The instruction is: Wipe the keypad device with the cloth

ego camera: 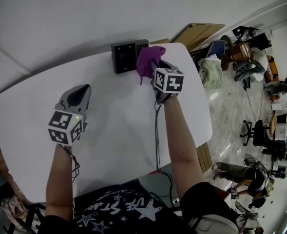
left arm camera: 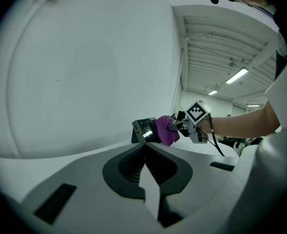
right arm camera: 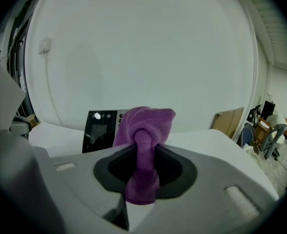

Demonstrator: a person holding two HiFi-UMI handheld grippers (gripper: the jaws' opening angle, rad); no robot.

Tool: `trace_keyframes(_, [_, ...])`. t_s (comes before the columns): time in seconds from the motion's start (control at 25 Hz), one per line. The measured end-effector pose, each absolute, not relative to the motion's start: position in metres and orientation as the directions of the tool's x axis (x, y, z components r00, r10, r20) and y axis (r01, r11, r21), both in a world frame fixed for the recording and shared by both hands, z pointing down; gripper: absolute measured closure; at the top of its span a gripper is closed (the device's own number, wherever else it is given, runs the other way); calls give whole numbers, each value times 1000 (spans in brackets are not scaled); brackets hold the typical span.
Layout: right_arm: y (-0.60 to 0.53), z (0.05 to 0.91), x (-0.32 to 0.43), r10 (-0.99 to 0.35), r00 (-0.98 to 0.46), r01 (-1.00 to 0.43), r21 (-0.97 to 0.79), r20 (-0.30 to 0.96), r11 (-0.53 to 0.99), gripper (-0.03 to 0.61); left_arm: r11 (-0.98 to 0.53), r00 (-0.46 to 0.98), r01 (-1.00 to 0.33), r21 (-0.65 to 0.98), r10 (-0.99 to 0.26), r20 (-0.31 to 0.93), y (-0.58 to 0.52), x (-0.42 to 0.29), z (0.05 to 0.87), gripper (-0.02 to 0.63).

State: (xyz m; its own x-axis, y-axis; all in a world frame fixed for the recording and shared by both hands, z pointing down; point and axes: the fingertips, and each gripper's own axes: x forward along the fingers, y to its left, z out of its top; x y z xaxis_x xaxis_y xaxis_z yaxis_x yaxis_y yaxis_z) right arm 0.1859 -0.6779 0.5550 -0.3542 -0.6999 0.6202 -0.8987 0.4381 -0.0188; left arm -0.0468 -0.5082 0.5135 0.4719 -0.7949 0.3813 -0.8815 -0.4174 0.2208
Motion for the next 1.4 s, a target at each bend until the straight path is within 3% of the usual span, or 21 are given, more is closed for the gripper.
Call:
trace_keyframes(0.8, [-538,487,92,-684,-469,-828,-11,559,560,483,-440,489,-870,221,-825,283,-437,-87,456,607])
trace_keyframes(1.4, [-411,491,72,-728,-440,-880,-94,526,465,483,-527,592,-804,276,-749,296,-370,-89,474,607])
